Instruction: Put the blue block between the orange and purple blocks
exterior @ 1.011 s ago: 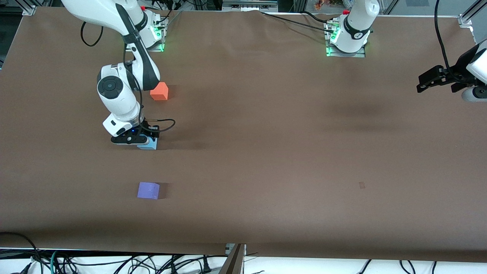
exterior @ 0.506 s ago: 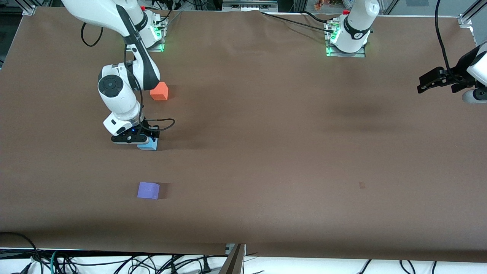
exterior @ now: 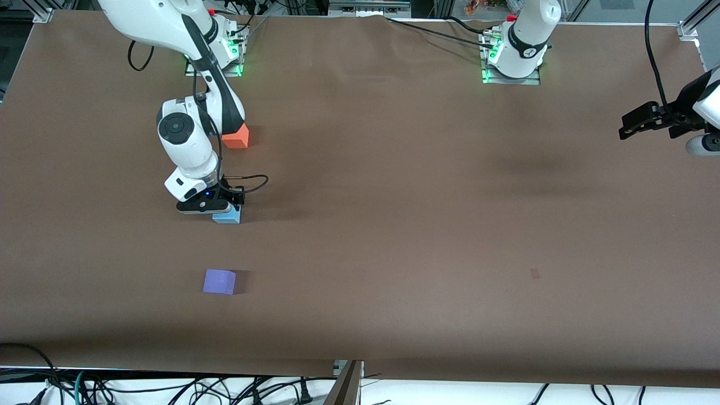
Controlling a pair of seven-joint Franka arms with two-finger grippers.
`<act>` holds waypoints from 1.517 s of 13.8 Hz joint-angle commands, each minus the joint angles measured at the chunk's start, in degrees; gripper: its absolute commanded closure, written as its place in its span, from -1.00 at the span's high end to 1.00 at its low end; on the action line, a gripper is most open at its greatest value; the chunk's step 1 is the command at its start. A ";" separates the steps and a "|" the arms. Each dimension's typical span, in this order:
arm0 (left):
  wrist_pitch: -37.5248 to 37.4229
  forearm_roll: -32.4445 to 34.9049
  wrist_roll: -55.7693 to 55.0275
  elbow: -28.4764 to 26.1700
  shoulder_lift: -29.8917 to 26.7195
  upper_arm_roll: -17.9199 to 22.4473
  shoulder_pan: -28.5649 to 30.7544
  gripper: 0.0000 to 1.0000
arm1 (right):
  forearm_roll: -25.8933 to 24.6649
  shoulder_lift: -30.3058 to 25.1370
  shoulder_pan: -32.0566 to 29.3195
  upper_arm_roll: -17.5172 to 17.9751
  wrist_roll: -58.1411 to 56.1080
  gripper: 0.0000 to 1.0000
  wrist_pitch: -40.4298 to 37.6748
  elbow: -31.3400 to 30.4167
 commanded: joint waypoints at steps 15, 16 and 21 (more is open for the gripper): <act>2.25 0.80 0.45 3.80 2.15 -0.09 -0.15 1.00 | 1.23 -3.33 -3.85 -2.09 -16.62 1.00 -71.56 48.12; 2.07 0.89 0.45 3.71 2.15 -0.09 -0.06 1.00 | 1.23 -3.42 -4.20 -2.18 -16.44 1.00 -73.41 49.88; 5.13 0.89 0.45 2.83 2.76 0.18 0.46 1.00 | 3.95 -4.04 -4.73 -1.66 -13.38 1.00 -75.80 51.21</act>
